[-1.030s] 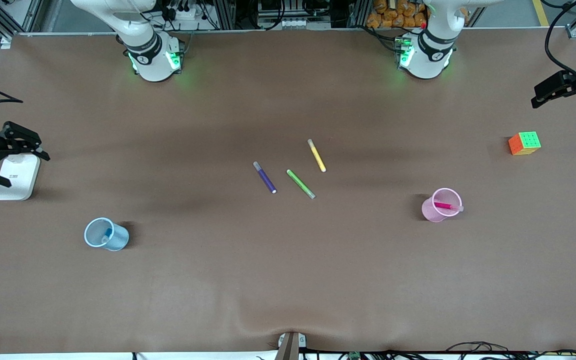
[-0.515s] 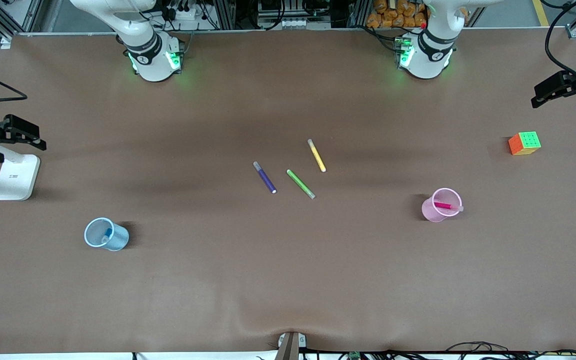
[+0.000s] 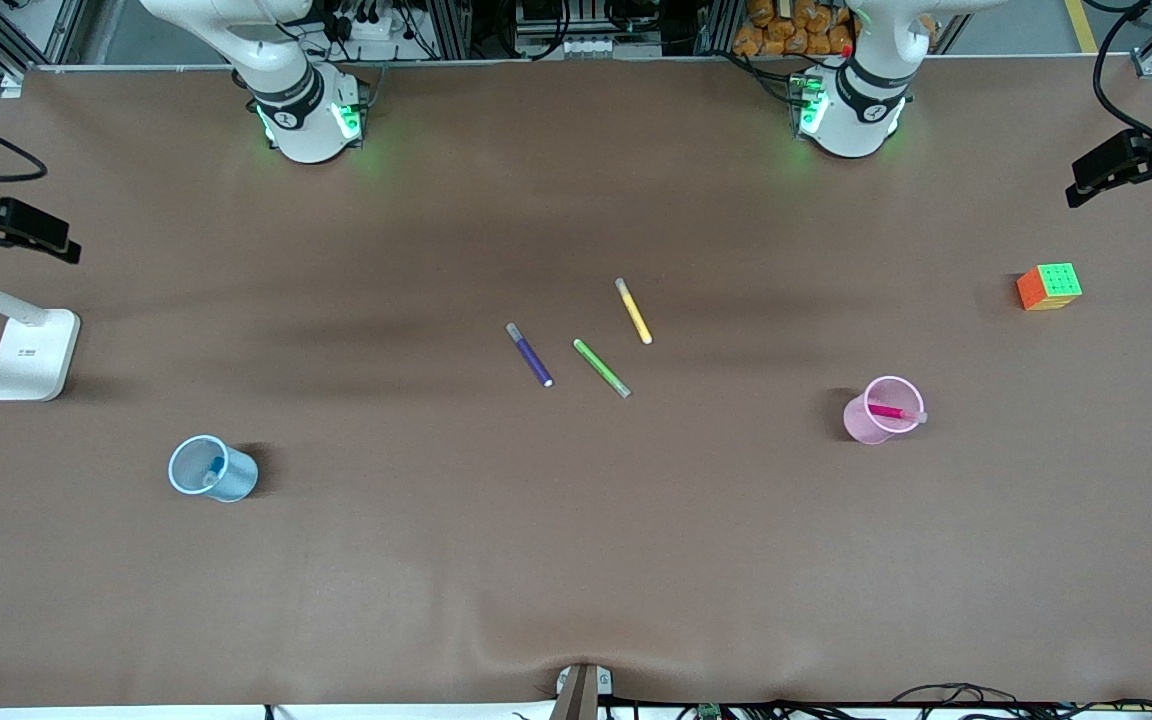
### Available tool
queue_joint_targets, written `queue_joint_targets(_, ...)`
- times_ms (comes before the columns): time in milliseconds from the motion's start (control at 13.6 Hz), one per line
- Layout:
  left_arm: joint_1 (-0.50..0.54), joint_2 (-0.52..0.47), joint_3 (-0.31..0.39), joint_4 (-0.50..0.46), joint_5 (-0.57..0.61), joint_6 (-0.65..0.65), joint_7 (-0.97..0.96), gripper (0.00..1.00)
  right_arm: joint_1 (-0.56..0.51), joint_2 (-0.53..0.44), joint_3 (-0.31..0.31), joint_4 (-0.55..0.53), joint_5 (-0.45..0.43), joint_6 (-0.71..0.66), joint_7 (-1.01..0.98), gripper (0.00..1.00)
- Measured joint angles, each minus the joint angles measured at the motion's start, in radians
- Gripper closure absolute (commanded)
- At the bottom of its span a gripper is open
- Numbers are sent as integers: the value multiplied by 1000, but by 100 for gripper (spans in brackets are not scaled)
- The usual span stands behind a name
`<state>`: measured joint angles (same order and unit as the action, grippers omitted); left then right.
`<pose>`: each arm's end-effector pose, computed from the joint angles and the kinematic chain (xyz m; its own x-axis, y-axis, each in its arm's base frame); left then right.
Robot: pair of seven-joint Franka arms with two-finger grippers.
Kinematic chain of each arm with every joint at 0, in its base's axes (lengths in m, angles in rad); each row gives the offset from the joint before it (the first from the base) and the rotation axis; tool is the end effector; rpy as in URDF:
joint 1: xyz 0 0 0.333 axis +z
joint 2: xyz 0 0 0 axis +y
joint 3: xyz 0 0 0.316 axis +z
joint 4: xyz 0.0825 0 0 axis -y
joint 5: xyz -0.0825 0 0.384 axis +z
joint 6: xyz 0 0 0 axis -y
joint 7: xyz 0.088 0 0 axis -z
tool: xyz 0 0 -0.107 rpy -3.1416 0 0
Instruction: Place pink and blue markers in matching cups
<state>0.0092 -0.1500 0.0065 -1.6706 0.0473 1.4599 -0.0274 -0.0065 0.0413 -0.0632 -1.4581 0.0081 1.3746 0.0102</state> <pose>0.4949 0.0135 0.6474 0.9971 0.0481 -0.0593 0.0453 -0.9978 -0.0479 0.5454 -0.0363 0.6379 0.9892 -0.0780 -0.1244 -0.0791 -0.9969 -0.0042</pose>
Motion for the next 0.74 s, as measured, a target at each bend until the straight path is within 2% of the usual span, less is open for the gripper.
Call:
queue_joint_targets(368,-4,-8,-9,-13,0,0,1,0,-9,0,0,6,33,15,19,0)
queue_joint_targets(736,-8,3,-63,-3,0,2,1,0,-21,2,0,6,51,40,-2,0)
